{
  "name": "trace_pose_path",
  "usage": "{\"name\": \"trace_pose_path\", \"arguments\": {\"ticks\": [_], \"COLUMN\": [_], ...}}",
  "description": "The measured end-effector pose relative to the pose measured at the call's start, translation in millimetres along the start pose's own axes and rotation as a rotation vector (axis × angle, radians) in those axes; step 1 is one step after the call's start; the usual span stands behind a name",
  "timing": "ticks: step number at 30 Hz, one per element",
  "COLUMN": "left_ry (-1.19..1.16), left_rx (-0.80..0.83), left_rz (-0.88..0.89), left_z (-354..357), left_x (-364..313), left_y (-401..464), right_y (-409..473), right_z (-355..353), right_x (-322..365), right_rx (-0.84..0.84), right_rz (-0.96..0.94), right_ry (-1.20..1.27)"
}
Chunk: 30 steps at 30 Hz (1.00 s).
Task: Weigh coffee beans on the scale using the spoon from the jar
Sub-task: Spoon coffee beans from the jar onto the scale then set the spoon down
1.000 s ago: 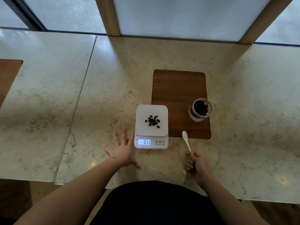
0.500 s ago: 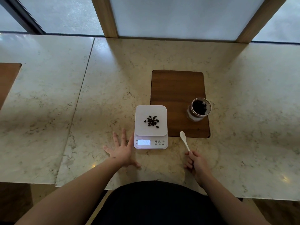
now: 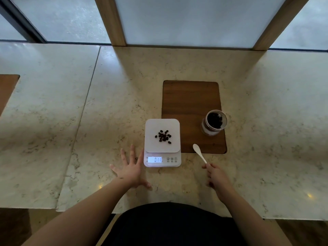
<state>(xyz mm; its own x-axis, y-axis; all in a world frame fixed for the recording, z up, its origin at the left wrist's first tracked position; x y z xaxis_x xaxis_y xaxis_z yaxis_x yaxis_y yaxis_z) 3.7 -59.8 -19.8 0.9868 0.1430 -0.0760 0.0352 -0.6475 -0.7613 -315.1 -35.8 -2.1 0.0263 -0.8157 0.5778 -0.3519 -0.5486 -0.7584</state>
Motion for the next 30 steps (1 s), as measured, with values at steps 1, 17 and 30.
{"name": "trace_pose_path", "arguments": {"ticks": [1, 17, 30], "left_ry": [0.000, -0.008, -0.017], "left_rx": [-0.001, 0.030, 0.000], "left_rz": [-0.014, -0.007, -0.007], "left_z": [-1.2, -7.3, -4.5], "left_x": [3.5, -6.4, -3.3], "left_y": [0.1, -6.4, -4.3], "right_y": [-2.9, -5.4, 16.1], "right_z": [-1.1, -73.6, -62.6], "right_x": [11.4, 139.2, 143.5], "right_rx": [-0.021, -0.488, -0.486], "right_rz": [-0.047, -0.873, -0.715], "right_ry": [-0.043, -0.755, -1.127]}}
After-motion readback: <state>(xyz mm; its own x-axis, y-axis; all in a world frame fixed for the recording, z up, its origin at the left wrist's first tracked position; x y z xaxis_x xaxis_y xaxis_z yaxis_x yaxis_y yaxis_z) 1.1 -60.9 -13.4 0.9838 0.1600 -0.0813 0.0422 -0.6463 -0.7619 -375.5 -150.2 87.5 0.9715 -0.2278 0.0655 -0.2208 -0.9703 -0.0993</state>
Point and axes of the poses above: each hand's wrist, its own y-axis towards the middle knuckle, its own z-axis out of the palm, x = y × z, the point moved 2 cm from there along y, towards the middle knuckle, and after that the axes turned 5 degrees about -x, right-handed, at the moved point
